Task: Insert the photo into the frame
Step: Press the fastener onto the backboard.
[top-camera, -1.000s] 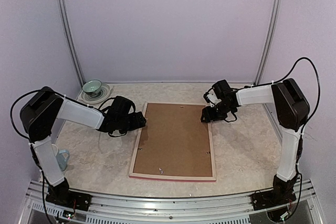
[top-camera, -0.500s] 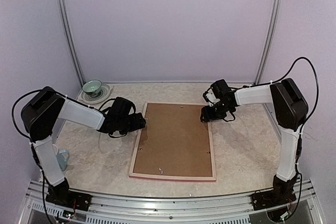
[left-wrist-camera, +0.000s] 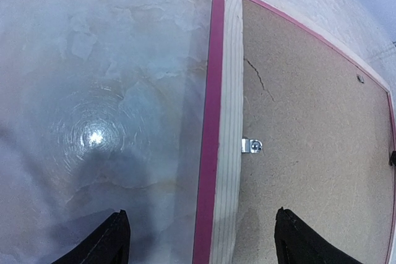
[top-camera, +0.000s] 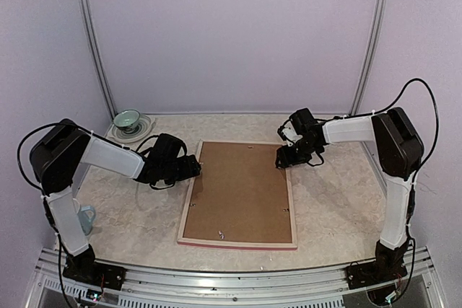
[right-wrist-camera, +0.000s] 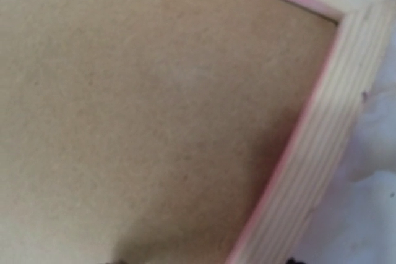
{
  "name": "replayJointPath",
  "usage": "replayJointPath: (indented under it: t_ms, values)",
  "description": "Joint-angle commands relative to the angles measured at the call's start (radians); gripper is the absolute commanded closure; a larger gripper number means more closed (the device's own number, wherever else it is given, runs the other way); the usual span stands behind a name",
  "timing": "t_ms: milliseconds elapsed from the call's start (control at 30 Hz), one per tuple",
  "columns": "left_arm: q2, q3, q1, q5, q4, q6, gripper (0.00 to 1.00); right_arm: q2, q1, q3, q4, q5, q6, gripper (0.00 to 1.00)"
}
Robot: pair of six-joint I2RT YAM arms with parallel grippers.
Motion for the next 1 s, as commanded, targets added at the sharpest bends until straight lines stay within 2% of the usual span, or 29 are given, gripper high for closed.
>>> replayJointPath:
  t_ms: [0, 967]
  values:
    - [0.026, -0.002, -0.003, 0.009, -0.005, -0.007, 0.2, 0.02, 0.01, 0.003, -0.09, 0.041, -0.018, 0.4]
    - [0.025, -0.01, -0.002, 0.009, 0.003, -0.01, 0.2, -0.011, 0.013, -0.051, -0.124, 0.056, -0.056, 0.41]
